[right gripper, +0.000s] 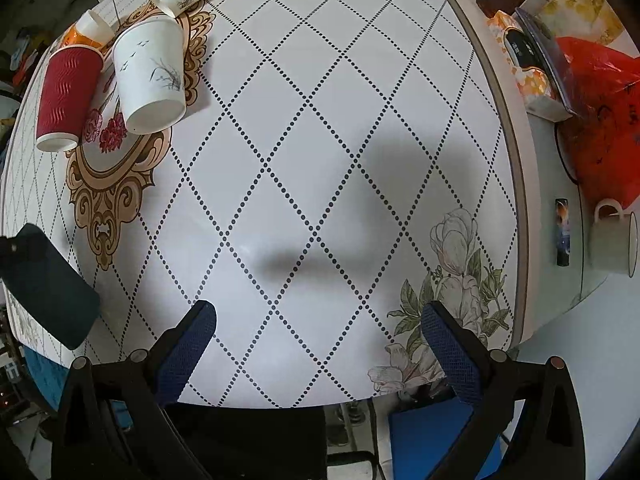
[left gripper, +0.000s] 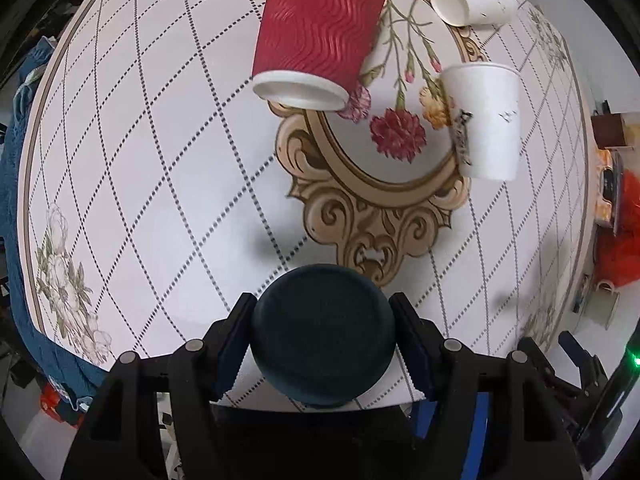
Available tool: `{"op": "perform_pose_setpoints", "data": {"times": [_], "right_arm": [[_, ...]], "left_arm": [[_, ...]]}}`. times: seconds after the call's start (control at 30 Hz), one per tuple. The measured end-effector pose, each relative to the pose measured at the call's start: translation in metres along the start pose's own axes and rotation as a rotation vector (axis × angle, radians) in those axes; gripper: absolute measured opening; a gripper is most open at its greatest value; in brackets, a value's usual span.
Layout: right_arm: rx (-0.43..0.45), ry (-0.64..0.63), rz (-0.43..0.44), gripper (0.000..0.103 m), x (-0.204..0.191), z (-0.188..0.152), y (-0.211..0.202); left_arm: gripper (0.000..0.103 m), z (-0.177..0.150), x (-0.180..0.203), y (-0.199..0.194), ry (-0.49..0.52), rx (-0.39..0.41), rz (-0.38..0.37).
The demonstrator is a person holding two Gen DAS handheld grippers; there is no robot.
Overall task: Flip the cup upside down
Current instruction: 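Carry the teal cup with the left gripper toward the floral placemat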
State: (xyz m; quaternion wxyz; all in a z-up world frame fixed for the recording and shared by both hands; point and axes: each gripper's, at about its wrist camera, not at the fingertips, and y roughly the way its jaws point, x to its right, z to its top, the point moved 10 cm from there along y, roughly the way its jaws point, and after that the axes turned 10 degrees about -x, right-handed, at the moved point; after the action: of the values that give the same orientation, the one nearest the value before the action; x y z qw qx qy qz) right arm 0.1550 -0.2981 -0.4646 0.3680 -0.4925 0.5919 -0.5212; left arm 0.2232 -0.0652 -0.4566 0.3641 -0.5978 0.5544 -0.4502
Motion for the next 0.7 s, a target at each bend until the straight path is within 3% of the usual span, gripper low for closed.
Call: {"op": "perform_pose_setpoints", "data": {"times": [0.4,0.7], "right_arm": [[0.002,-0.013,-0.001,0.103,-0.007,0.006,0.004],[0.007,0.015,0.014,0.103,-0.003,0.008,0.004]], "left_arm": [[0.065,0.022,0.005,0.029,0.060,-0.043,0.134],[0.066,0.024,0.013,0.044,0.050,-0.058,0.142]]}}
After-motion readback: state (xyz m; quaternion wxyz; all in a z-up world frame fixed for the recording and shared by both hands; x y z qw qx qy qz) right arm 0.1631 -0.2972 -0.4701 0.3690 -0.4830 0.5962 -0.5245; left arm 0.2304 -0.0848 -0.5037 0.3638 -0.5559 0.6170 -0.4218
